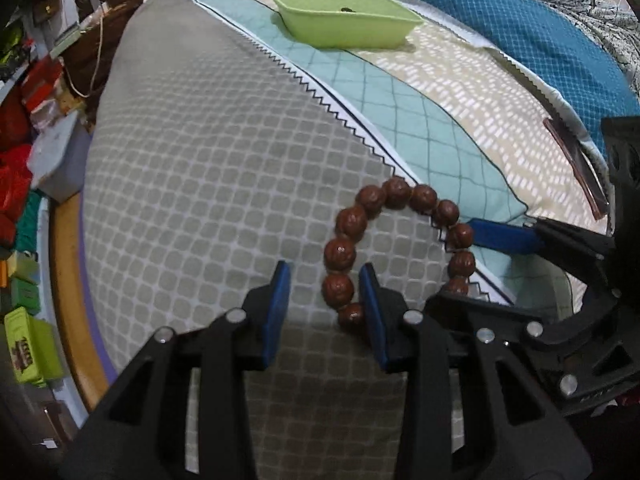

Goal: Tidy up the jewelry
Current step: 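Move both grippers to the brown wooden-bead bracelet on the bed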

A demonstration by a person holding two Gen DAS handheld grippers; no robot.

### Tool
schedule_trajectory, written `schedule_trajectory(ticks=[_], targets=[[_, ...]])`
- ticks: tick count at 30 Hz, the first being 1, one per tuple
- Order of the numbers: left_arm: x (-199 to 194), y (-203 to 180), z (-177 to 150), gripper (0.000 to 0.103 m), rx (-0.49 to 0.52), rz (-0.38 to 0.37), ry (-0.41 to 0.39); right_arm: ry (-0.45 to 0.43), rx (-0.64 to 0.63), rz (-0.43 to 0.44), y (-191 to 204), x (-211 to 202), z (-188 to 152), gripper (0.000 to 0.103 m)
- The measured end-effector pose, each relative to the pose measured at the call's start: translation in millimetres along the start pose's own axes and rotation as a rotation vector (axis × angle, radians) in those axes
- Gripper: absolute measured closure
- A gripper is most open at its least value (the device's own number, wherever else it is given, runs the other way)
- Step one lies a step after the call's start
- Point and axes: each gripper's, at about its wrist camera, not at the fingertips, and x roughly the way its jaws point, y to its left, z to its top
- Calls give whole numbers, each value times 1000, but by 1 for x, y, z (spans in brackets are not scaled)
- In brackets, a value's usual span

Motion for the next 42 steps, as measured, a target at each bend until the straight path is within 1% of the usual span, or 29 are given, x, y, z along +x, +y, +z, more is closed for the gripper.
schedule_trajectory(ticks=[5, 7, 8, 9, 10, 11, 27, 30, 34, 35, 38, 41, 42], targets=[[-2, -3, -1, 68, -15, 22, -3, -3, 8, -3, 1, -4, -3, 49], [-3, -2, -3, 68, -22, 26, -1, -13, 24, 8, 1, -6, -6, 47], [-3, -1, -4, 68, -24, 26, -1, -21, 39, 26, -2, -6, -7, 46], [-3, 0, -3, 68, -27, 26, 1, -31, 57, 62, -5, -8, -8, 38], [-3, 0, -4, 67, -28, 26, 3, -35, 72, 97, -8, -8, -9, 35], [-3, 0, -4, 67, -29, 26, 2, -38, 91, 120, -10, -8, -10, 35], [-2, 2, -6, 67, -43, 17, 1, -39, 81, 110, -7, -10, -10, 35], [-2, 3, -6, 66, -44, 15, 0, -45, 62, 83, -2, -12, -8, 36], [-1, 1, -6, 66, -36, 25, 1, -47, 17, 17, 6, -15, -5, 36], [0, 0, -6, 64, -33, 28, 2, -50, 5, -13, 8, -16, -5, 36], [2, -4, -5, 62, -25, 32, 3, -54, -19, -63, 9, -18, -3, 36], [3, -6, -4, 60, -19, 32, 4, -69, -37, -98, 9, -20, -1, 38], [4, -7, -4, 58, -14, 32, 4, -73, -44, -108, 9, -20, 0, 41]])
